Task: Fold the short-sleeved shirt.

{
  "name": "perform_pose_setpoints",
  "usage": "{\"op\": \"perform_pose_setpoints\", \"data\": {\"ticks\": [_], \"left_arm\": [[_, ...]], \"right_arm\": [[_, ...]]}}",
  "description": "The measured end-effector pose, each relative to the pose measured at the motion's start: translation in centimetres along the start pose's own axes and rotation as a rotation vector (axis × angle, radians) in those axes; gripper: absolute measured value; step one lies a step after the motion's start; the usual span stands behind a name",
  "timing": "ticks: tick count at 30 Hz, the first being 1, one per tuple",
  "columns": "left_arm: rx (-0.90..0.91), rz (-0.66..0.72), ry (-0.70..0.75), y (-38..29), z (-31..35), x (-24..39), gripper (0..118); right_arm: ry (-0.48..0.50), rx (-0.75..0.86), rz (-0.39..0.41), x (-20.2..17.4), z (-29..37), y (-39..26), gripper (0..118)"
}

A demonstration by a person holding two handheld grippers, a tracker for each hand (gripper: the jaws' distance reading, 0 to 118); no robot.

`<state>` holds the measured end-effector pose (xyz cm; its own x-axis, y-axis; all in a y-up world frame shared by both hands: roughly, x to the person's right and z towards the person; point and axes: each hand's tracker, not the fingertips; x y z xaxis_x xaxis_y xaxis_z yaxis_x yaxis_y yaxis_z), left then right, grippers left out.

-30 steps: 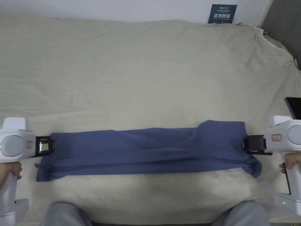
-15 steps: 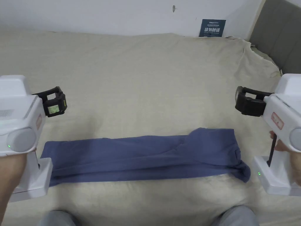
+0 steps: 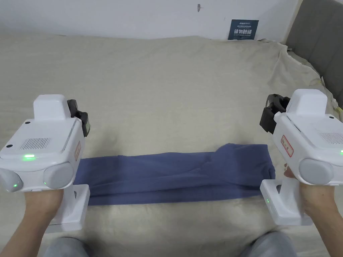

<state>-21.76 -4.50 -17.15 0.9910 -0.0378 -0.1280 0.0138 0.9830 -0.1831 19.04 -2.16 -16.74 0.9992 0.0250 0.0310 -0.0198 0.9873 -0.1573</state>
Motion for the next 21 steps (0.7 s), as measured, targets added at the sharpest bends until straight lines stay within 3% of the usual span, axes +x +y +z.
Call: {"op": "perform_pose_setpoints", "data": {"ticks": [11, 15, 17, 18, 19, 20, 21], "left_arm": [[-0.038, -0.007, -0.046, 0.0, 0.1, 0.1, 0], [-0.140, 0.091, -0.181, 0.6, -0.4, -1.6, 0], [-0.224, 0.144, -0.226, 1.0, -0.9, -2.9, 24], [-0.282, 0.171, -0.241, 1.0, -1.6, -3.8, 46], [-0.339, 0.203, -0.263, 1.0, -2.3, -4.8, 78], [-0.397, 0.223, -0.262, 0.8, -3.1, -5.7, 95], [-0.435, 0.251, -0.265, 0.5, -3.6, -6.7, 103]], "right_arm": [[0.018, -0.044, 0.007, -1.2, -0.3, 0.0, 0], [0.014, -0.073, 0.009, -1.5, -0.4, 0.0, 0], [0.017, -0.083, 0.000, -1.6, -0.4, -0.1, 0], [0.019, -0.086, -0.003, -1.6, -0.3, 0.0, 0], [0.021, -0.088, -0.001, -1.6, -0.3, -0.1, 0], [0.023, -0.089, 0.002, -1.7, -0.4, -0.1, 0], [0.027, -0.092, 0.006, -1.7, -0.5, -0.2, 0]]}}
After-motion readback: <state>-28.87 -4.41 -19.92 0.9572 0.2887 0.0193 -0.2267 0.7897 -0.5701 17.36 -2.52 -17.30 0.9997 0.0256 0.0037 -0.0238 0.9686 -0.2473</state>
